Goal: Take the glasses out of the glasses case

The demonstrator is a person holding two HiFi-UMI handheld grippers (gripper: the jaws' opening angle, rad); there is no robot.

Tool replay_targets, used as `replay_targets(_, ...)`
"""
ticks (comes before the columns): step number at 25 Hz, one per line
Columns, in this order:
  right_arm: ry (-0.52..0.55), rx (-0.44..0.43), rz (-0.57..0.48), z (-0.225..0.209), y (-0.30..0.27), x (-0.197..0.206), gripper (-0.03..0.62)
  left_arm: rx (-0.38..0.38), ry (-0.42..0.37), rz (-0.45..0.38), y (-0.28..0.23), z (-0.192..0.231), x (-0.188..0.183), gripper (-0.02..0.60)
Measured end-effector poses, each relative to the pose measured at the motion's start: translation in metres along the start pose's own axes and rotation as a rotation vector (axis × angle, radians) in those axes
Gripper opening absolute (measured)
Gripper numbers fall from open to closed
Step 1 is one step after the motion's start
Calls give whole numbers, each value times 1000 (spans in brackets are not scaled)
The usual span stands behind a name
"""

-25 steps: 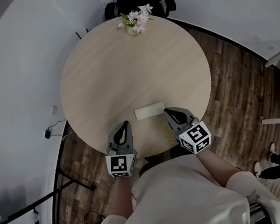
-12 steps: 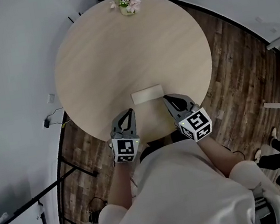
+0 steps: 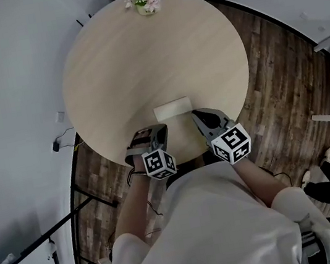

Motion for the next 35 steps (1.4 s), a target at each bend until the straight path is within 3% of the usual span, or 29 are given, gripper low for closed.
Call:
replay_targets(4, -2, -7, -2, 0, 0, -3, 13, 42, -93, 70, -18, -10, 6, 5)
replay_targets(9, -8, -4, 3, -1, 0, -3, 14, 74, -89, 110, -41, -27, 16, 5)
replay_targets(15, -16, -8, 10, -6, -4, -3, 13, 73, -159, 153, -68, -39, 23, 5)
replay_targets(26, -32, -9, 26, -18, -10, -1, 14, 95, -185, 244, -96, -55, 42, 5)
replay_targets(35, -46, -8, 47, -27, -16, 3, 14, 86, -214, 231, -100, -59, 45, 5)
Point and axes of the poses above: the fingertips, and each gripper's own axes: y backward along the fingers, z to its left, x out of its underside, the point moved 8 cm from there along y, backward along the fingers, and after that the axes turned 13 degrees about -x, right-handed, at the moved point
